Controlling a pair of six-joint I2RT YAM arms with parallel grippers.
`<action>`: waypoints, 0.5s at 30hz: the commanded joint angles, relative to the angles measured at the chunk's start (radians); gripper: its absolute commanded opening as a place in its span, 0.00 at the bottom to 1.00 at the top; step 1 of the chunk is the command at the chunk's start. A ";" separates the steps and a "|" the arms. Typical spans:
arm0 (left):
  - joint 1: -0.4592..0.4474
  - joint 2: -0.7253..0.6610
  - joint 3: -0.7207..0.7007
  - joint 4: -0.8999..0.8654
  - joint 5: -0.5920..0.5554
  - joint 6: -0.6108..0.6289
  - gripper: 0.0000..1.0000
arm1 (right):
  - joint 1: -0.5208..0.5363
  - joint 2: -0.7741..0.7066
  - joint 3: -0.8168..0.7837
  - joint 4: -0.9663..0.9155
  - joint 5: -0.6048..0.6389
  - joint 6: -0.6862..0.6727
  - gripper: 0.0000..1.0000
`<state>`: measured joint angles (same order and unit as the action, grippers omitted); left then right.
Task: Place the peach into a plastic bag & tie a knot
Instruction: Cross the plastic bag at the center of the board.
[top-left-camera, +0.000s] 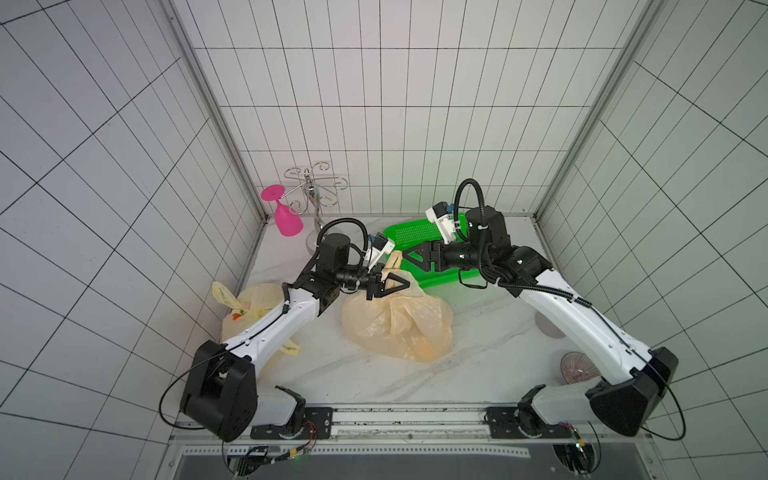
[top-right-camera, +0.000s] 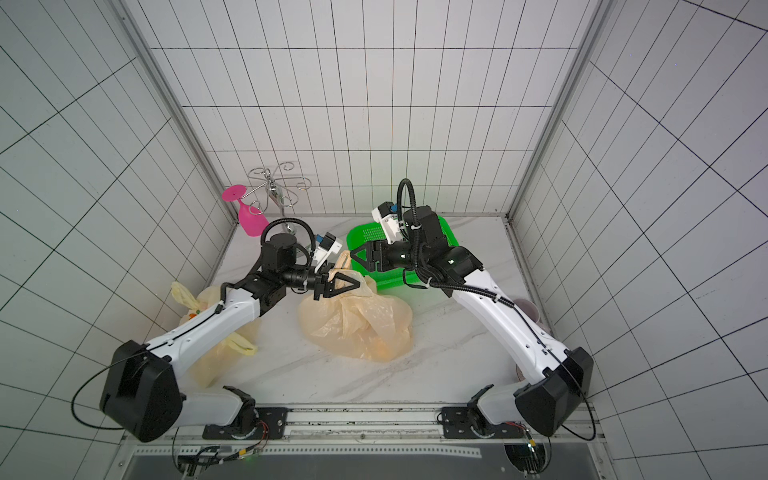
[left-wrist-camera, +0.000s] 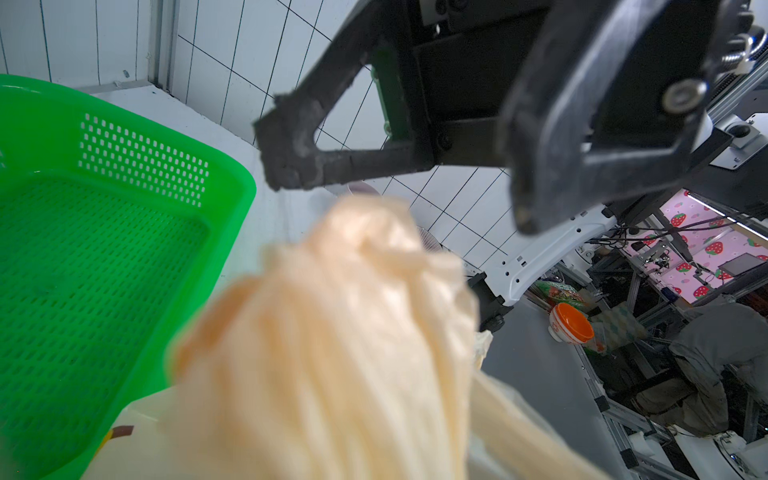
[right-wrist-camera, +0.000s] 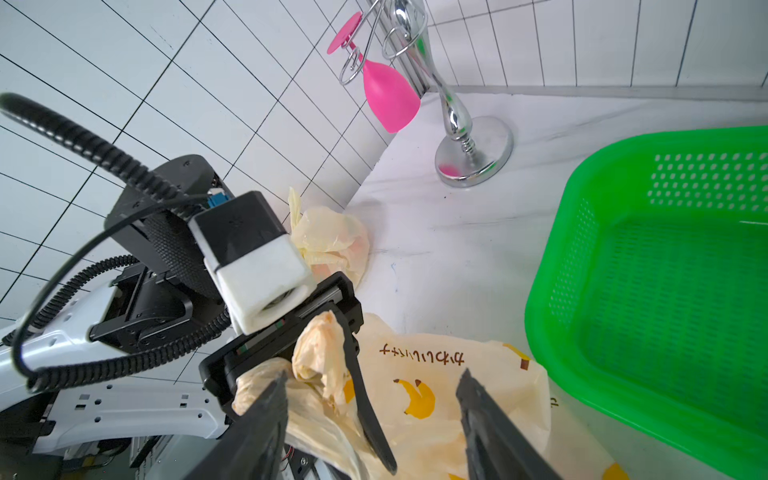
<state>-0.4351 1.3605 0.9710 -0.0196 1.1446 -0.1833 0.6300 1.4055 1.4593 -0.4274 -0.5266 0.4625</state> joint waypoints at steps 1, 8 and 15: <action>-0.002 -0.016 -0.009 -0.005 -0.008 0.024 0.23 | 0.025 0.018 0.140 -0.024 -0.036 0.053 0.66; -0.005 -0.017 -0.005 -0.005 -0.015 0.022 0.24 | 0.053 0.070 0.156 -0.014 -0.044 0.081 0.51; 0.009 -0.030 -0.008 -0.005 -0.048 -0.020 0.30 | 0.027 0.059 0.140 -0.002 -0.019 0.076 0.01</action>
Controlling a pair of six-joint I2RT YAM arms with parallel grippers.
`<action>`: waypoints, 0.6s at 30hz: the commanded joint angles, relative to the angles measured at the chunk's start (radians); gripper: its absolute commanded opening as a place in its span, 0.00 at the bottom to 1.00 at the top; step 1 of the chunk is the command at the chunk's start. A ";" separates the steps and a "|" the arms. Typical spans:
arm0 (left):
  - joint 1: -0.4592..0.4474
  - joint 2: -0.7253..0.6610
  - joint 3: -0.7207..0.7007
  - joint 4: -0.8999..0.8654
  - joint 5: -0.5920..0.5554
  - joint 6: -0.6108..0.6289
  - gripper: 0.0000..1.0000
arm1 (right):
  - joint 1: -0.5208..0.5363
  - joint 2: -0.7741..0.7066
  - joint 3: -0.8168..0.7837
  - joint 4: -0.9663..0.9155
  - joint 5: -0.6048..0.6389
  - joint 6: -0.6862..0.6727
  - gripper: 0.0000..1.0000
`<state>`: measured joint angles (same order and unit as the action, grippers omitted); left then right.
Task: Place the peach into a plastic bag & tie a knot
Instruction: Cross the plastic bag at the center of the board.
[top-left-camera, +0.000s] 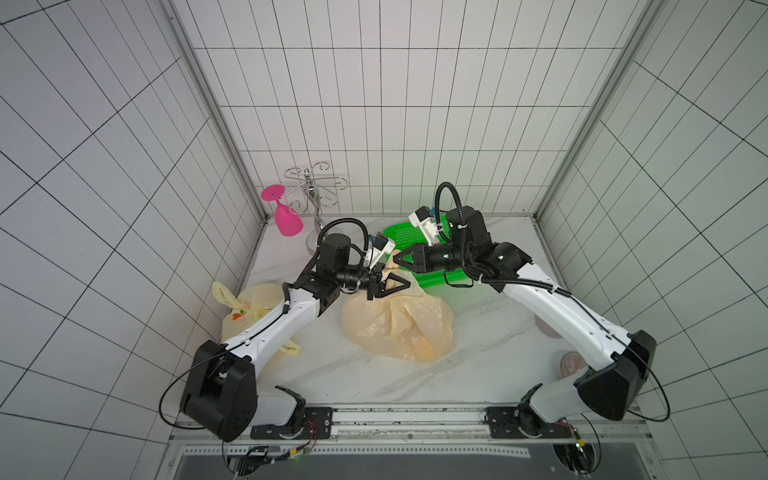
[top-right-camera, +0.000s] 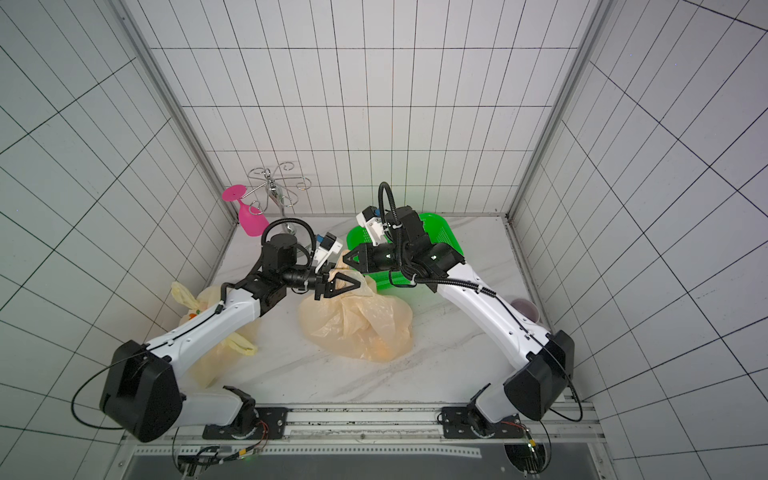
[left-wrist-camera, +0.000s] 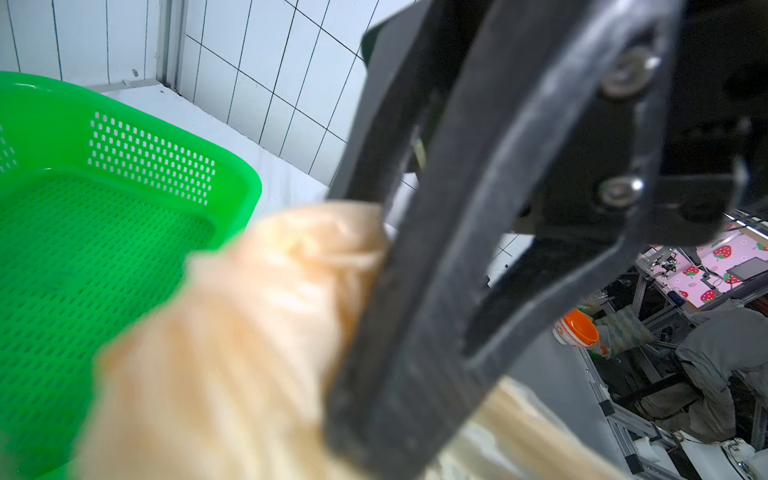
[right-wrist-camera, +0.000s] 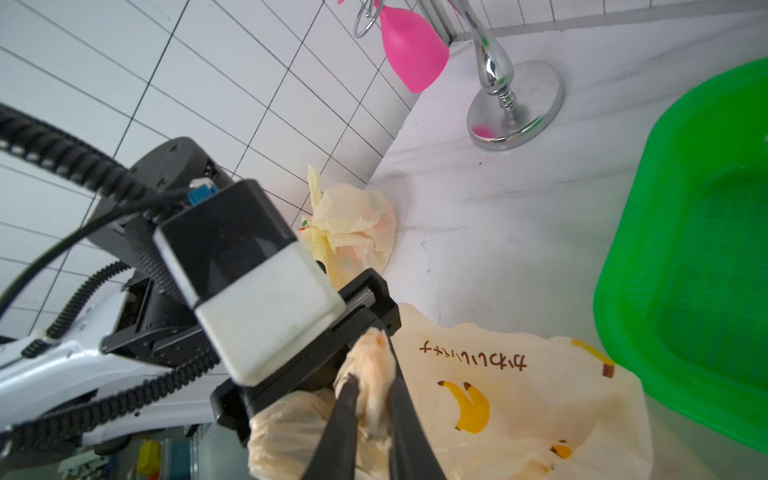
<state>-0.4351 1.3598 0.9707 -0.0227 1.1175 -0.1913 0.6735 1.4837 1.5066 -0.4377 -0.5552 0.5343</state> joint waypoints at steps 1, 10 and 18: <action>0.014 -0.032 -0.010 0.000 -0.020 -0.022 0.31 | -0.026 -0.026 0.085 0.010 0.008 0.003 0.00; 0.036 -0.030 -0.041 0.019 -0.034 -0.102 0.30 | -0.099 -0.089 0.021 0.013 0.002 -0.031 0.00; 0.071 -0.023 -0.039 0.079 -0.038 -0.198 0.19 | -0.143 -0.144 -0.037 -0.002 0.049 -0.072 0.00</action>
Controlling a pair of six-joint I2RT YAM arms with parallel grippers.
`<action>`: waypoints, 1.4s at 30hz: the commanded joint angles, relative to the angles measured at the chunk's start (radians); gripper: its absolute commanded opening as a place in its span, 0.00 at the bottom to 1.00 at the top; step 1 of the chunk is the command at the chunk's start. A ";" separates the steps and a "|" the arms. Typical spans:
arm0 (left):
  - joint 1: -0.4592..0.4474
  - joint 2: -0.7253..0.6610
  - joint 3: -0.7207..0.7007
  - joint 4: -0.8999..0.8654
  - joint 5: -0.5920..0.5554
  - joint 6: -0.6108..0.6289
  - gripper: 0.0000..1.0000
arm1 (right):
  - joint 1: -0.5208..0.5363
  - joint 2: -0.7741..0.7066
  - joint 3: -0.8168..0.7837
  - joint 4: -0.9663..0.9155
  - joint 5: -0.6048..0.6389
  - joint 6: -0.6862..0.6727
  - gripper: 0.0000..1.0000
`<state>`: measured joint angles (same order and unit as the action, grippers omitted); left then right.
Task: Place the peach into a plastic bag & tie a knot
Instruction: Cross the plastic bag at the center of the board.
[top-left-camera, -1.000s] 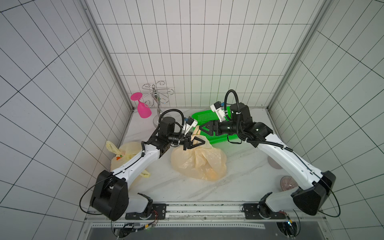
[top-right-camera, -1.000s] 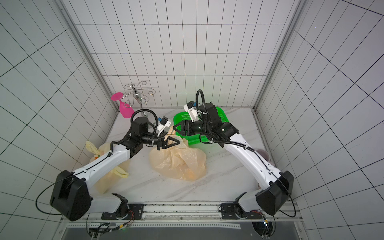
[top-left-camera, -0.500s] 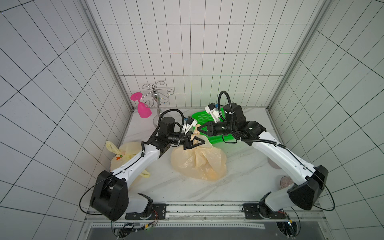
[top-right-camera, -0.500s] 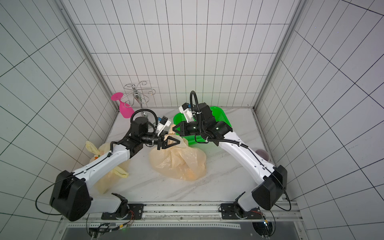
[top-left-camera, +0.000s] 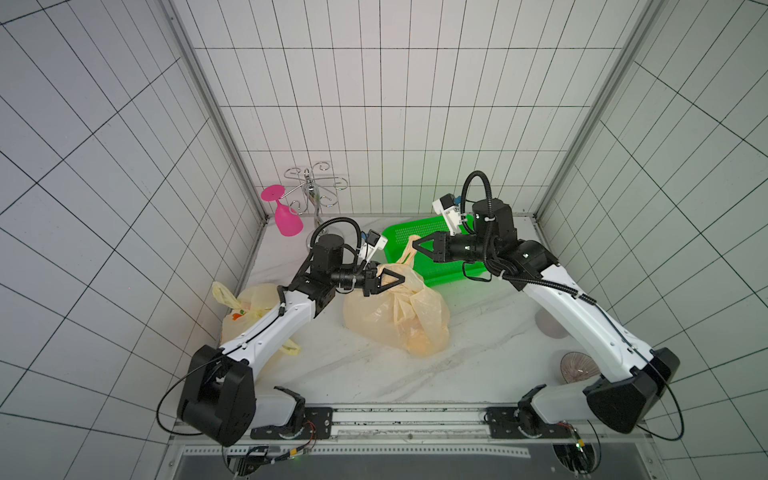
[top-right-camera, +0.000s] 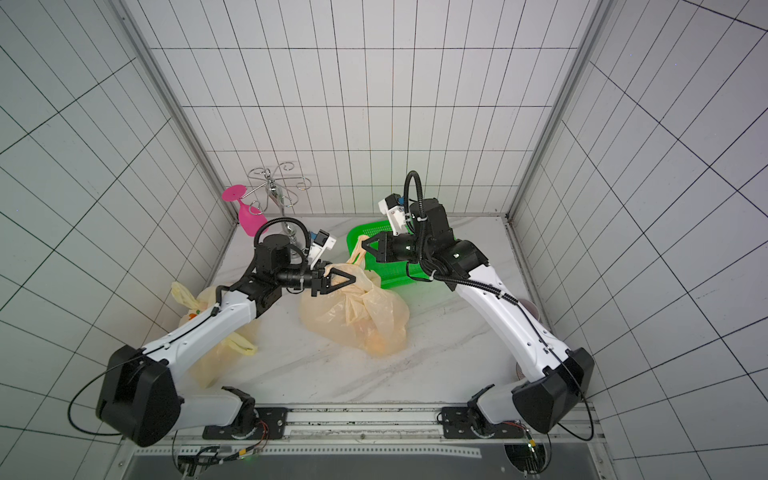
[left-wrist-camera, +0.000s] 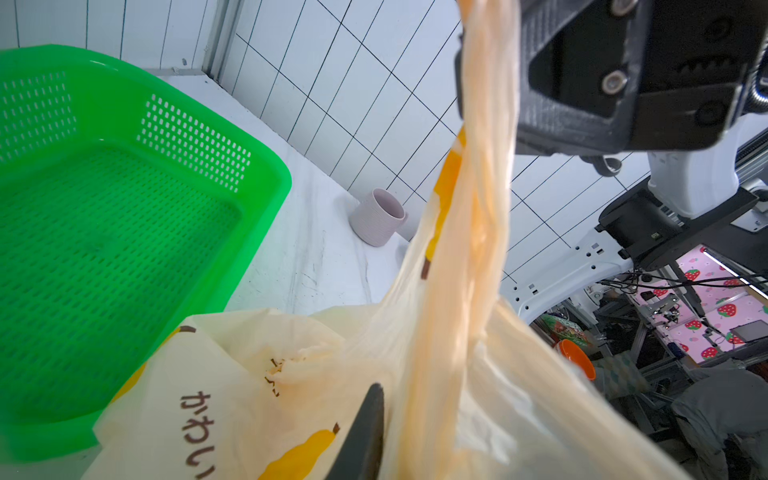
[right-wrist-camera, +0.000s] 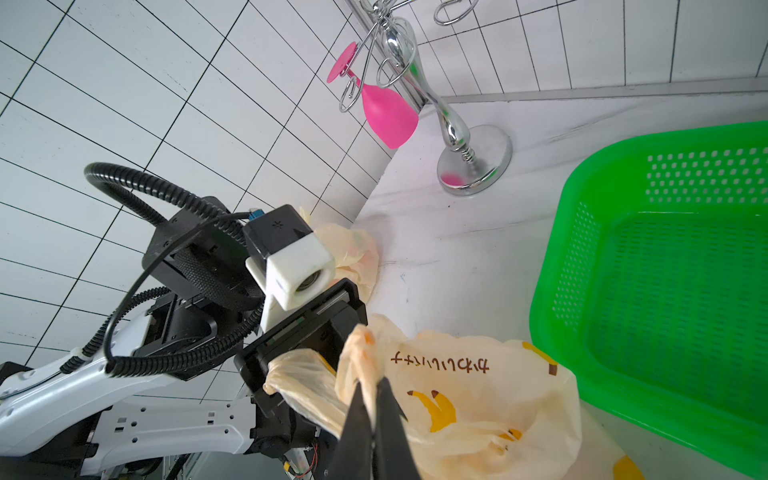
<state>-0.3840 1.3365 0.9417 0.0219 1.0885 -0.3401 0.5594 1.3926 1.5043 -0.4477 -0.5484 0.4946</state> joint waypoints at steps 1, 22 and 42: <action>0.027 0.003 -0.016 0.048 -0.010 -0.066 0.18 | -0.034 -0.062 -0.042 0.002 0.052 -0.038 0.00; 0.045 0.073 0.035 0.022 -0.093 -0.234 0.00 | 0.319 -0.100 -0.229 -0.030 0.028 -0.387 0.00; 0.054 0.094 0.051 -0.069 -0.065 -0.160 0.06 | 0.364 0.100 -0.252 -0.156 0.500 -0.693 0.00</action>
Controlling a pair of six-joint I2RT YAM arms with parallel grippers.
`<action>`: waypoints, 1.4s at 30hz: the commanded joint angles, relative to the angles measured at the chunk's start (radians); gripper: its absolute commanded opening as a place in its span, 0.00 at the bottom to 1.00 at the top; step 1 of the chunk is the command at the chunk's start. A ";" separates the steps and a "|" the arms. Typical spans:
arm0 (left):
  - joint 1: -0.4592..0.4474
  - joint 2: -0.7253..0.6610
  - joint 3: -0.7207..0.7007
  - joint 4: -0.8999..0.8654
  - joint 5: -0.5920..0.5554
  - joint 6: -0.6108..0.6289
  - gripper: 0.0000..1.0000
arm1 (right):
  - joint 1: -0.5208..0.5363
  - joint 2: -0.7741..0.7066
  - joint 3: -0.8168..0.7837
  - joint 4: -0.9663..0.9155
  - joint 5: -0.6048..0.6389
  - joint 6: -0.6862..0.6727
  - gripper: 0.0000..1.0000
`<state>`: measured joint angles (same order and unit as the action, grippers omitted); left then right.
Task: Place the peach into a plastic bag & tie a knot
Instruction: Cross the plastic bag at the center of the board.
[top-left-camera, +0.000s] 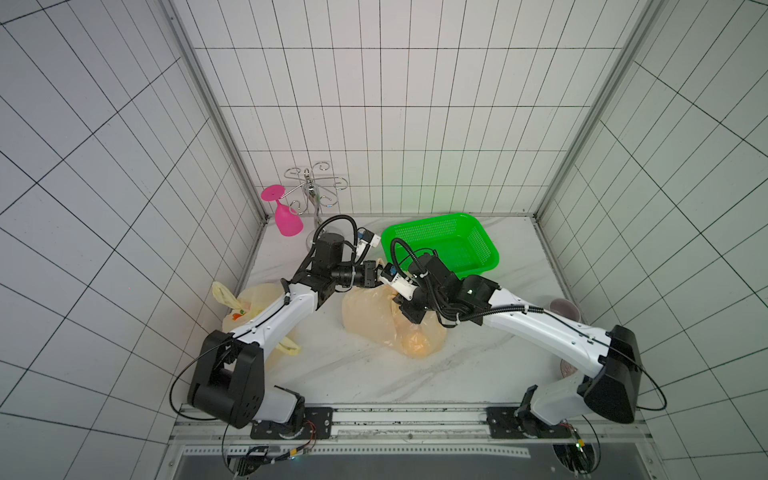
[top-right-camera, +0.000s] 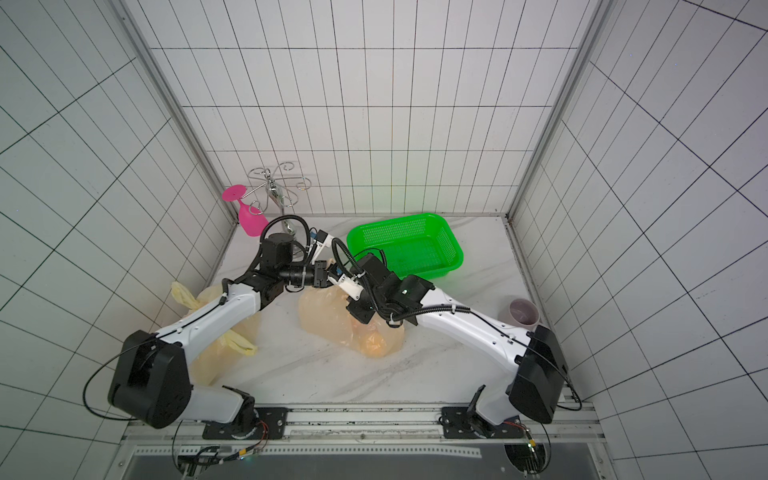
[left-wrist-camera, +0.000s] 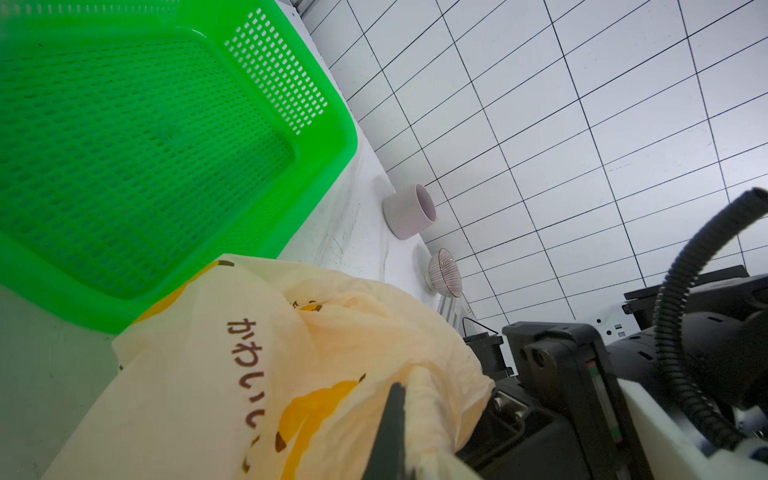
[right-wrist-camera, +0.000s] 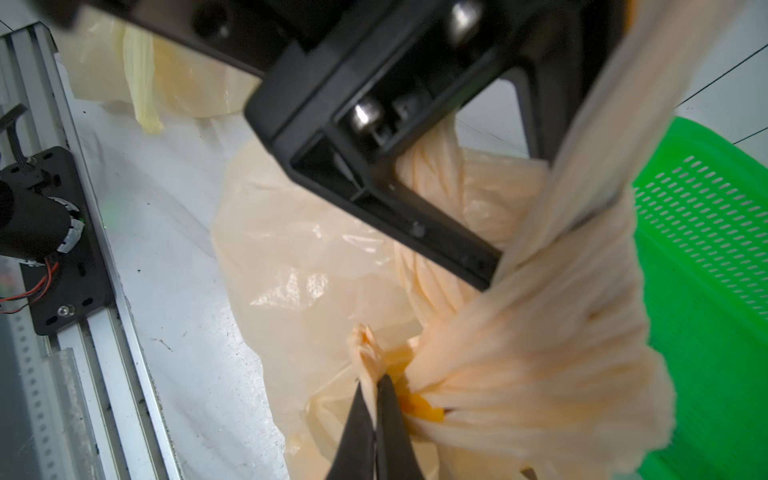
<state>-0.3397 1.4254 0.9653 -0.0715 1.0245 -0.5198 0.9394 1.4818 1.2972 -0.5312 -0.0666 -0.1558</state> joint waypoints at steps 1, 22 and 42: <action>0.010 0.004 0.024 0.025 0.001 0.024 0.08 | -0.030 0.008 -0.045 -0.068 -0.004 -0.036 0.00; 0.008 -0.070 -0.079 0.093 0.040 0.092 0.57 | -0.140 -0.012 -0.085 0.016 -0.222 0.021 0.00; -0.024 -0.155 -0.099 -0.040 -0.069 0.336 0.63 | -0.190 0.012 -0.078 0.035 -0.398 0.077 0.00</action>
<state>-0.3550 1.2915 0.8474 -0.1116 0.9569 -0.2207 0.7544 1.4822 1.2552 -0.4915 -0.4309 -0.0784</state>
